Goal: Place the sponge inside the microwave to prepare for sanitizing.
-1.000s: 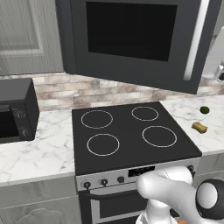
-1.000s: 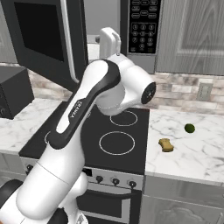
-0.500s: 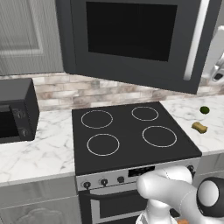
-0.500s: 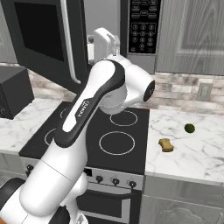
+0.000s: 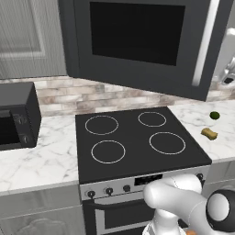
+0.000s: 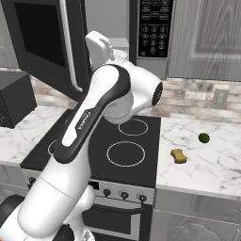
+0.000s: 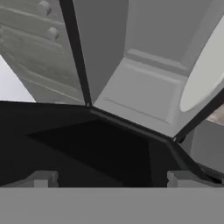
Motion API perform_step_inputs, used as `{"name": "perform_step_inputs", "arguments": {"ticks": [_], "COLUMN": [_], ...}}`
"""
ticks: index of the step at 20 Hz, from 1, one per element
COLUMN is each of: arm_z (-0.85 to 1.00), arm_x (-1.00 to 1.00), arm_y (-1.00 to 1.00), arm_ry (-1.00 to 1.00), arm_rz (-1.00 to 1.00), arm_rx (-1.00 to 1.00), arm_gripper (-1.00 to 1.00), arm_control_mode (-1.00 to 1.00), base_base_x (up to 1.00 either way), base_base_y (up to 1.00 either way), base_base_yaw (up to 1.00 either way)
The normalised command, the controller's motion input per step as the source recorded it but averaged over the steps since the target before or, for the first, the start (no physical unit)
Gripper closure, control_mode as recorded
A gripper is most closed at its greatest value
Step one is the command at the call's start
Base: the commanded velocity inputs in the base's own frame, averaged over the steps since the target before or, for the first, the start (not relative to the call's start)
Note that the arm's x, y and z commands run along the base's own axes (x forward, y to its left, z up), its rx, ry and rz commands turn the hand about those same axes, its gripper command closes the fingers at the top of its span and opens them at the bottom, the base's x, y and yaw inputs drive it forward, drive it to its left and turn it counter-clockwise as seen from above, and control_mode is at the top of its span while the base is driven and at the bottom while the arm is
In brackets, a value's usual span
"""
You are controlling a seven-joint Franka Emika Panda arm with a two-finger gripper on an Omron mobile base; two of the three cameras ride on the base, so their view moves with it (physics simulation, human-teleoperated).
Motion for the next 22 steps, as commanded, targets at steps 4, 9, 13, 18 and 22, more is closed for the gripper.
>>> {"name": "perform_step_inputs", "arguments": {"ticks": [4,9,13,18,22], "arm_z": [0.09,0.05,0.00,0.00,0.00], "arm_x": [-0.38,-0.45,-0.50,-0.51,-0.47], "arm_y": [0.18,0.23,0.31,0.35,0.39], "arm_ry": [-0.12,-0.11,-0.09,-0.08,-0.04], "arm_rz": [0.01,0.00,0.00,0.00,0.00], "arm_rx": [-0.12,-0.11,-0.09,-0.06,-0.03], "arm_gripper": [-1.00,-1.00,-1.00,-1.00,-1.00], "arm_control_mode": [-1.00,-1.00,-1.00,-1.00,-1.00], "base_base_x": [0.00,0.00,0.00,0.00,0.00], "base_base_y": [0.00,0.00,0.00,0.00,0.00], "base_base_yaw": [0.00,0.00,0.00,0.00,0.00]}}
